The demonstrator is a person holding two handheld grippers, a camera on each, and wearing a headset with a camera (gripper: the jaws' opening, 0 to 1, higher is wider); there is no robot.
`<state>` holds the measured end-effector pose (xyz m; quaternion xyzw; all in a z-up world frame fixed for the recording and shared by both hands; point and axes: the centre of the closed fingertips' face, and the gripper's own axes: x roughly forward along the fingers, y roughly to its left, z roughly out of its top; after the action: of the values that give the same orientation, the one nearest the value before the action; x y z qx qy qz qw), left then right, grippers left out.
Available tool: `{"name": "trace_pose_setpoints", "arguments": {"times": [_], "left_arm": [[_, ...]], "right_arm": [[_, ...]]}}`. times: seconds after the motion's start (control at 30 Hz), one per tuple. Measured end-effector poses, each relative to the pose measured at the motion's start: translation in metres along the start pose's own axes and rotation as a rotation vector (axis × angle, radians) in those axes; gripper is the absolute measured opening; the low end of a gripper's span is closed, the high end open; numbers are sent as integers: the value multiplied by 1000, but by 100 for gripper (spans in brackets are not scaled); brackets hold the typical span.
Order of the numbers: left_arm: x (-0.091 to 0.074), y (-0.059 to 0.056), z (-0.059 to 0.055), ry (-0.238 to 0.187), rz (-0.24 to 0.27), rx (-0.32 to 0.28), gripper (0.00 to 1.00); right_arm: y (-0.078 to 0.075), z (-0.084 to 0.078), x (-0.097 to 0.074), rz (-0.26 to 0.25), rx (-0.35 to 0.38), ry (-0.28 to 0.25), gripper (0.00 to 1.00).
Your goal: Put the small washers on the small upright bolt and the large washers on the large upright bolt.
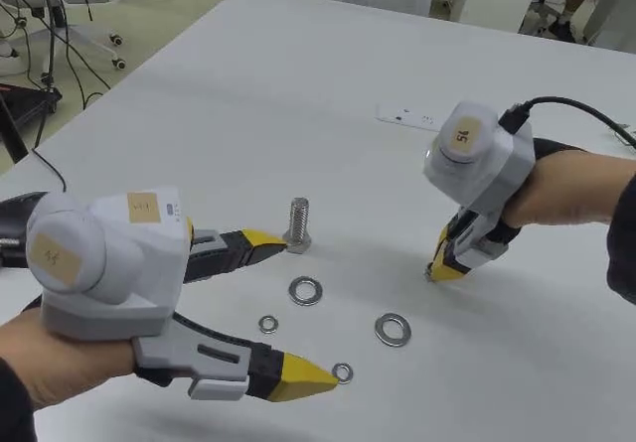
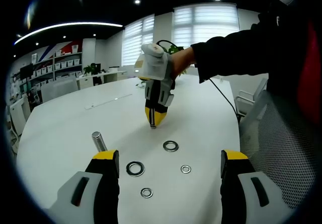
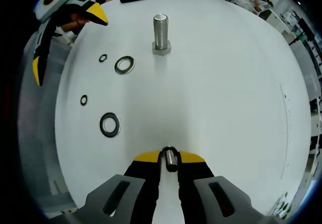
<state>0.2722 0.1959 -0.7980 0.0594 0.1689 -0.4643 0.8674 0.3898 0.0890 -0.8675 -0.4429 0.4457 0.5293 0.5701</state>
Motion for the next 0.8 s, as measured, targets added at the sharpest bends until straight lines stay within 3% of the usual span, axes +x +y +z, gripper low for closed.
{"name": "trace_pose_setpoints", "arguments": {"times": [0.8], "left_arm": [[-1, 2, 1, -3, 7, 5, 82]], "right_arm": [[-4, 0, 1, -3, -1, 4, 17]]}}
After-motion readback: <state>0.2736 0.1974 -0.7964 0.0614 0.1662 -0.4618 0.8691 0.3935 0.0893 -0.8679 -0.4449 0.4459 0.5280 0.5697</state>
